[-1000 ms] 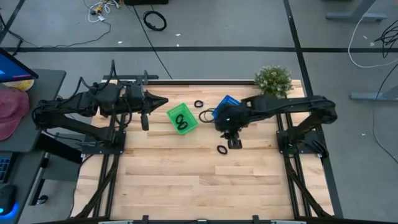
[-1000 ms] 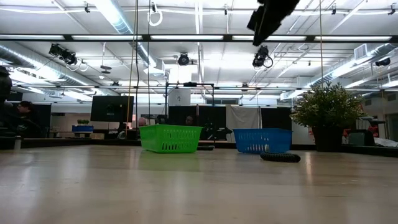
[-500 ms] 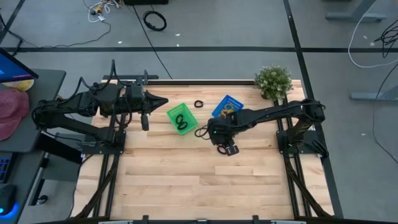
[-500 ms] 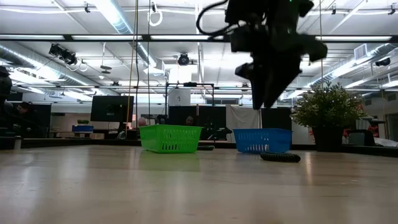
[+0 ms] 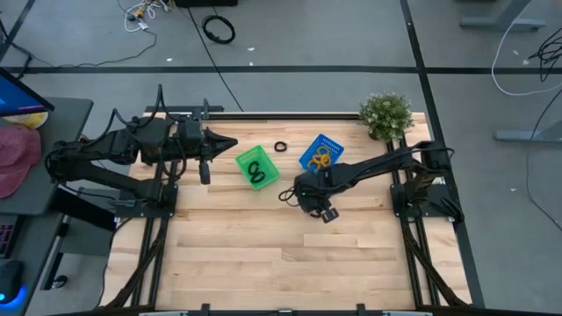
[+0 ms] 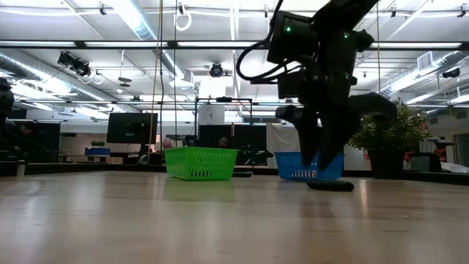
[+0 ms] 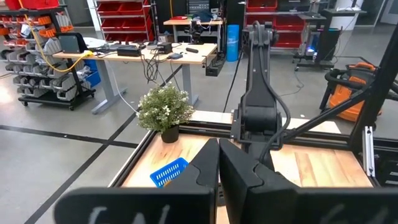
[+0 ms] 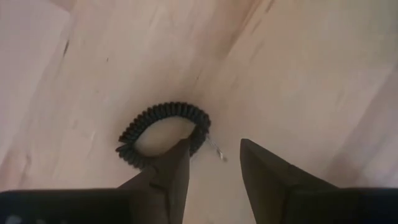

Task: Sort spring keychains
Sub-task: Put the black spring keychain into the green bin

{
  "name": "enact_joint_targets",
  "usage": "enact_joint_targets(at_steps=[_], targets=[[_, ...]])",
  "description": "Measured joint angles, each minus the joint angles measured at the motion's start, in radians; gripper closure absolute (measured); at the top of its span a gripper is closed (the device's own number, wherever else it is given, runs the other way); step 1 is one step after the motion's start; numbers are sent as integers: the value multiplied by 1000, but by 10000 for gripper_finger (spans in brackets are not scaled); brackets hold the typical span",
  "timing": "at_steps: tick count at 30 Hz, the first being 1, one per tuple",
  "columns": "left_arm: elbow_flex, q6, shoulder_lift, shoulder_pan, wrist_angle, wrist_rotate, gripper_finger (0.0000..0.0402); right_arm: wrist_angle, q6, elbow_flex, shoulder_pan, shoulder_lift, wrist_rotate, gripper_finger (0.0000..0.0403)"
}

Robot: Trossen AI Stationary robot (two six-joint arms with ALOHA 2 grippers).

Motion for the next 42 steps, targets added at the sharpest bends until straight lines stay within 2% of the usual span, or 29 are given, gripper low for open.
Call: enact_joint_targets(at_steps=[6, 9, 12, 17, 22, 26, 33, 42], targets=[[0, -7, 0, 0, 0, 0, 385, 14, -79, 0, 0, 45, -3, 259], [0, -25, 0, 0, 0, 0, 385, 16, -85, 0, 0, 45, -2, 272], [0, -25, 0, 0, 0, 0, 385, 25, -86, 0, 0, 45, -2, 303], [0, -25, 0, 0, -1, 0, 385, 21, -84, 0, 0, 45, -1, 386], [0, -25, 0, 0, -1, 0, 385, -14, -59, 13, 10, 45, 71, 397], [0, -25, 0, 0, -1, 0, 385, -100, -36, 87, 23, 45, 74, 400], [0, -24, 0, 0, -4, 0, 385, -245, 75, 307, 48, 17, 78, 402], [0, -25, 0, 0, -3, 0, 385, -364, 311, 551, 56, -124, 219, 403]])
